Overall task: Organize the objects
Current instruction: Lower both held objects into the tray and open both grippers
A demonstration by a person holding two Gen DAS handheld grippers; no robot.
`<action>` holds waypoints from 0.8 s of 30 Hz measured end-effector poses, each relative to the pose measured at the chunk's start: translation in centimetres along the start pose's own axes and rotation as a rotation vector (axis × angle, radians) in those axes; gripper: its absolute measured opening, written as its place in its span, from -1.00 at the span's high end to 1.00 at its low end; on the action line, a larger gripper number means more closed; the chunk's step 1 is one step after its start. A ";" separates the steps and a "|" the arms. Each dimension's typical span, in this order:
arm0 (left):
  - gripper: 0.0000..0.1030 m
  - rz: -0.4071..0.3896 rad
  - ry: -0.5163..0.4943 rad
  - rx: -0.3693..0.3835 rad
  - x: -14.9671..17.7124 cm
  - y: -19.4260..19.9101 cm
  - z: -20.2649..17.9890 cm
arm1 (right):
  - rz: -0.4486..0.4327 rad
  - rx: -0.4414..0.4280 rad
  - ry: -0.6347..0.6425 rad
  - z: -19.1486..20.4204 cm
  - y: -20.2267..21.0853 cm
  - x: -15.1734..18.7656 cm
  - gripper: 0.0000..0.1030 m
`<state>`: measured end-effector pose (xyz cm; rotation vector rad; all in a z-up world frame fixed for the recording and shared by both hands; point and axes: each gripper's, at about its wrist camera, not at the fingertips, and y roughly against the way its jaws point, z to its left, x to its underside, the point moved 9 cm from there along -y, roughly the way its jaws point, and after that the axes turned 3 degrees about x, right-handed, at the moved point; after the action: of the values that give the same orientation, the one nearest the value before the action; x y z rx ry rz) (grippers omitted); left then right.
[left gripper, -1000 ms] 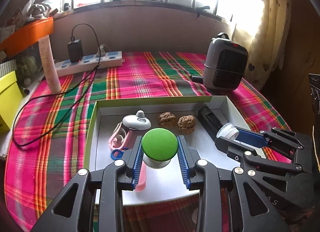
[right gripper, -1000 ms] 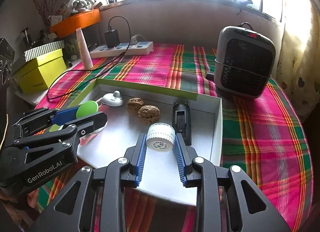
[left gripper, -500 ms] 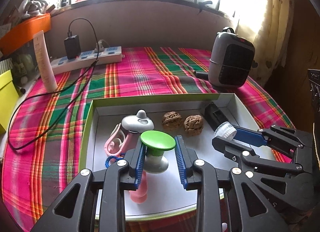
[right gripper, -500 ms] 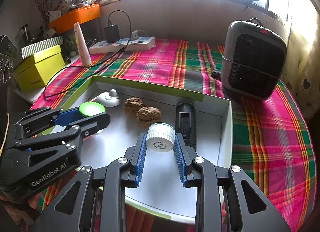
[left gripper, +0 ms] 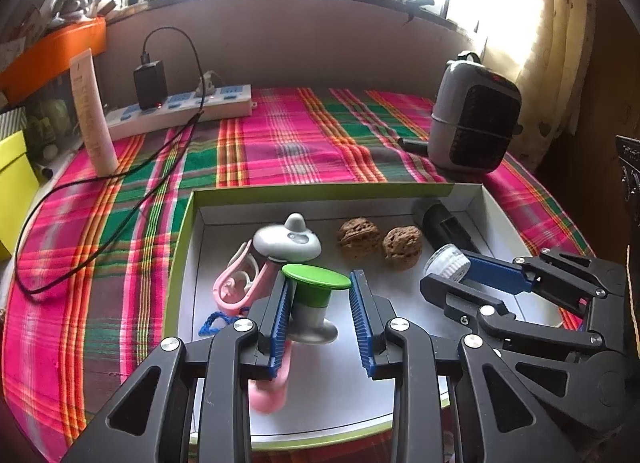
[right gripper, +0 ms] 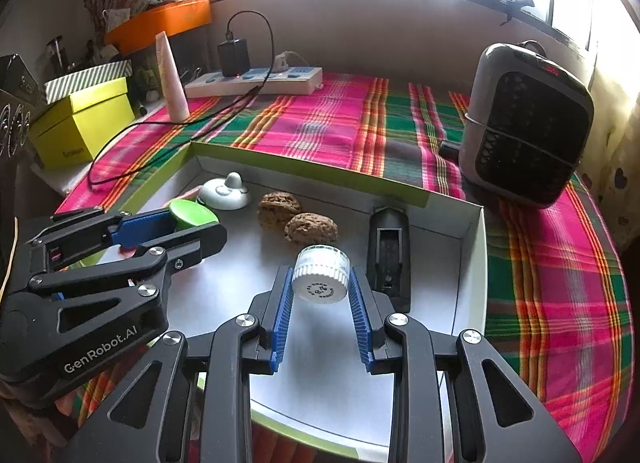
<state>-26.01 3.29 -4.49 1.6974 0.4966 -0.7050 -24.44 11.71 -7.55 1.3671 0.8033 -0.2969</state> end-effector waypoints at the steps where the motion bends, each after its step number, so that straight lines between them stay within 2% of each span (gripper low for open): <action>1: 0.47 0.006 0.004 0.000 0.1 -0.2 0.1 | 0.002 0.001 0.001 0.0 -0.1 0.0 0.42; 24: 0.45 0.022 0.018 -0.006 0.6 -0.7 0.6 | 0.017 0.011 0.014 0.0 -0.8 0.2 0.42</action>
<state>-26.15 2.86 -5.46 1.7024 0.4917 -0.6727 -24.81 11.57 -8.27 1.3867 0.8027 -0.2787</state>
